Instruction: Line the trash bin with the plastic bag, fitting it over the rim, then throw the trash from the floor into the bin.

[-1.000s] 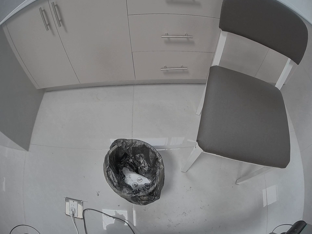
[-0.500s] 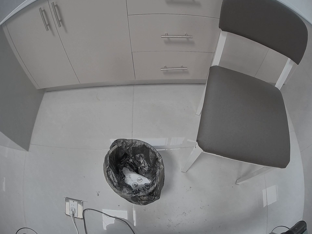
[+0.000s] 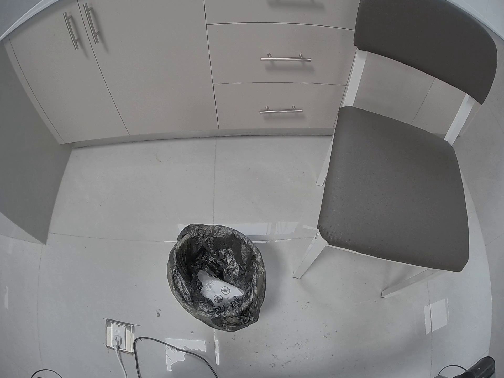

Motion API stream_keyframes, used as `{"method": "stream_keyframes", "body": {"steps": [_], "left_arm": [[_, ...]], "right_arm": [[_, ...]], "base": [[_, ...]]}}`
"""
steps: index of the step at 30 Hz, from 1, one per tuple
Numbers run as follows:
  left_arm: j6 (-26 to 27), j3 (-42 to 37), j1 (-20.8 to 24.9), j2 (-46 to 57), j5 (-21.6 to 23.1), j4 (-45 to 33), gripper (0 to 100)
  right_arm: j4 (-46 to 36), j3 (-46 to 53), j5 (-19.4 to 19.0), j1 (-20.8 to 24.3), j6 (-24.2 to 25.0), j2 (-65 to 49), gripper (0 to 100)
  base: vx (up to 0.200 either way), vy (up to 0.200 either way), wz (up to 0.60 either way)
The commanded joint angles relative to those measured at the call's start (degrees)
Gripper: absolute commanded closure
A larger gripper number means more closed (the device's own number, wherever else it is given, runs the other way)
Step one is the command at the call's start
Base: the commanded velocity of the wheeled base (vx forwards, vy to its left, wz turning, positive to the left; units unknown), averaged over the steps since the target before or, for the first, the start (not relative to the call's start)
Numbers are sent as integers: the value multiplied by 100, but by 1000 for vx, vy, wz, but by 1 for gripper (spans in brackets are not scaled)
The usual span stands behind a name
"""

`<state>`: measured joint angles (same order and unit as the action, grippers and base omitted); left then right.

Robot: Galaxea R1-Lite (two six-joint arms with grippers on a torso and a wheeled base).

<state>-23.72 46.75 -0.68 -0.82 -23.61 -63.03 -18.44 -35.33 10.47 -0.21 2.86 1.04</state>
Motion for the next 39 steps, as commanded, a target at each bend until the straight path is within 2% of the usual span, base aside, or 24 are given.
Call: {"method": "stream_keyframes", "body": {"steps": [1,2,4,6,7,8,9,12,17,20,22,24,26,27,29,33,37,39], "left_arm": [[483,-1827,33,82,59,1908,100],[483,-1827,33,82,59,1908,100],[1072,-2917,33,82,50,3824,100],[1801,-3735,33,82,111,5318,100],[1986,-3937,33,82,146,5635,100],[2557,-4640,33,82,340,6637,100],[2829,-4675,33,82,507,6909,100],[2952,-4675,42,82,841,6698,100],[3058,-4675,42,82,1368,6707,100],[3031,-4675,33,82,2440,6637,100],[3075,-4605,42,82,2801,6399,100],[3058,-4499,42,82,2862,6118,100],[3040,-4491,42,82,2739,6109,100],[2970,-4499,42,82,2493,6136,100],[2601,-4499,42,82,2168,6144,100],[2109,-4517,42,82,2071,6127,100],[2144,-4543,42,82,2080,6144,100],[2592,-4640,59,82,2396,6171,100]], "right_arm": [[385,1010,-397,12,188,-104,0],[385,1010,-397,12,188,-104,0],[1458,1951,-362,12,197,-104,0],[2583,2707,-353,12,171,-104,0],[2811,2856,-344,12,171,-104,0],[3479,3304,-353,12,153,-104,0],[3752,3533,-362,12,144,-104,0],[3532,3533,-353,12,232,-104,0],[2706,3524,-318,12,329,-104,0],[2214,3524,-397,3,294,-104,0],[2214,3524,-537,3,346,-104,0],[2214,3524,-590,3,346,-104,0],[2214,3524,-599,3,346,-104,0],[2222,3524,-573,3,346,-104,0],[2222,3524,-546,12,311,-104,0],[2161,3524,-537,12,-93,-104,0],[2161,3533,-573,12,-67,-104,0],[2143,3533,-660,12,-67,-104,0]], "base": [[0,0,0],[0,0,0],[0,0,0],[0,0,0],[0,0,0],[0,0,0],[0,0,0],[0,0,0],[0,0,0],[0,0,0],[0,0,0],[0,0,0],[0,0,0],[0,0,0],[0,0,0],[0,0,0],[0,0,0],[0,0,0]]}}
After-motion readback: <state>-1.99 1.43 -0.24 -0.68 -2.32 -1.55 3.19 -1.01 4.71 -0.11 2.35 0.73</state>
